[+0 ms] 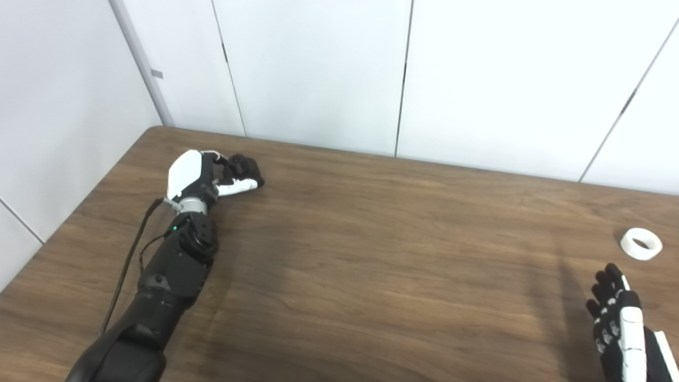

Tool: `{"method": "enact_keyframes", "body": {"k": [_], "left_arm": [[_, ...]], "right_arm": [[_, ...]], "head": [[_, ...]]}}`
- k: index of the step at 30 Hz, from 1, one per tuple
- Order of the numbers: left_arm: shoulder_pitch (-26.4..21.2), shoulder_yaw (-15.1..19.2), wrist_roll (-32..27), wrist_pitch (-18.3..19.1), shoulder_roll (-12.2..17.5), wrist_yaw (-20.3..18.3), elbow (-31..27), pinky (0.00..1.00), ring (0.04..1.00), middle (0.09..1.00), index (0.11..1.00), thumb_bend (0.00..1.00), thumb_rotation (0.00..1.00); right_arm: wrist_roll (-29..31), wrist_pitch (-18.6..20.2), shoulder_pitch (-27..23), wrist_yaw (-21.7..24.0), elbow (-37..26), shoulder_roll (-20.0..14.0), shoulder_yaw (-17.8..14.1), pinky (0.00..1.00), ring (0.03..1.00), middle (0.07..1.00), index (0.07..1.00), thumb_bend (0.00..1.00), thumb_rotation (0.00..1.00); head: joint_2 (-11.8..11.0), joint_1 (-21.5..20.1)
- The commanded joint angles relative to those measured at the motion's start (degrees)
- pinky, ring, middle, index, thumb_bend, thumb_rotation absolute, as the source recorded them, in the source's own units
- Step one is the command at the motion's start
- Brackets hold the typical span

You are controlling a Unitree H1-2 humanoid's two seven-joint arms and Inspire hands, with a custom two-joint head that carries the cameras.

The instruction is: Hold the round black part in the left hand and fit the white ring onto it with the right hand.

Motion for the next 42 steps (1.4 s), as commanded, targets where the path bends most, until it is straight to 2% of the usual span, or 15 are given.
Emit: {"method": "enact_keyframes", "body": {"k": [1, 13, 19, 22, 25, 33, 42], "left_arm": [[-2.0, 0.3, 0.5, -1.5, 1.8, 1.8, -0.8, 1.00, 0.884, 0.762, 0.482, 0.52, 0.05], [-0.8, 0.3, 0.4, -0.9, 2.0, 0.6, -2.9, 0.98, 0.867, 0.764, 0.483, 0.52, 0.05], [3.1, -0.9, 2.0, 0.5, 1.3, -1.1, -13.1, 0.95, 0.889, 0.768, 0.484, 0.52, 0.05], [5.2, -2.8, 4.4, 0.6, 1.2, -2.3, -18.6, 0.98, 0.866, 0.757, 0.485, 0.52, 0.05], [7.1, -4.7, 6.7, 1.4, 1.0, -4.5, -24.6, 1.00, 0.860, 0.765, 0.484, 0.52, 0.05], [11.8, -8.7, 11.4, 3.7, -1.8, -11.1, -39.8, 1.00, 0.883, 0.785, 0.484, 0.52, 0.06], [15.5, -14.2, 15.5, 3.4, -5.4, -20.0, -50.4, 1.00, 0.885, 0.792, 0.484, 0.52, 0.06]], "right_arm": [[0.2, -0.9, 2.0, 0.2, -2.0, -1.2, -0.1, 1.00, 1.000, 0.994, 0.999, 0.32, 1.00], [0.1, -1.0, 2.1, 0.1, -2.0, -1.0, -0.1, 1.00, 1.000, 0.987, 0.994, 0.32, 1.00], [-0.9, -1.2, 2.0, 0.1, -1.8, -1.1, 0.3, 1.00, 1.000, 0.980, 0.992, 0.32, 1.00], [-0.7, -1.1, 2.0, -0.1, -1.9, -0.6, 0.3, 1.00, 1.000, 0.979, 0.989, 0.33, 1.00], [-0.7, -1.4, 2.1, -0.2, -1.7, -0.5, 0.3, 1.00, 1.000, 0.980, 0.987, 0.32, 1.00], [-2.0, -1.9, 2.0, -0.5, -1.4, -0.3, 0.9, 1.00, 0.987, 0.975, 0.990, 0.35, 1.00], [-3.0, -2.6, 2.3, -1.2, -0.4, 0.2, 1.5, 1.00, 0.969, 0.957, 0.975, 0.40, 1.00]], "head": [[0.1, 0.0], [0.3, -0.6], [0.5, -1.4], [0.6, -1.8], [0.7, -2.1], [1.3, -4.2], [2.3, -8.5]]}}
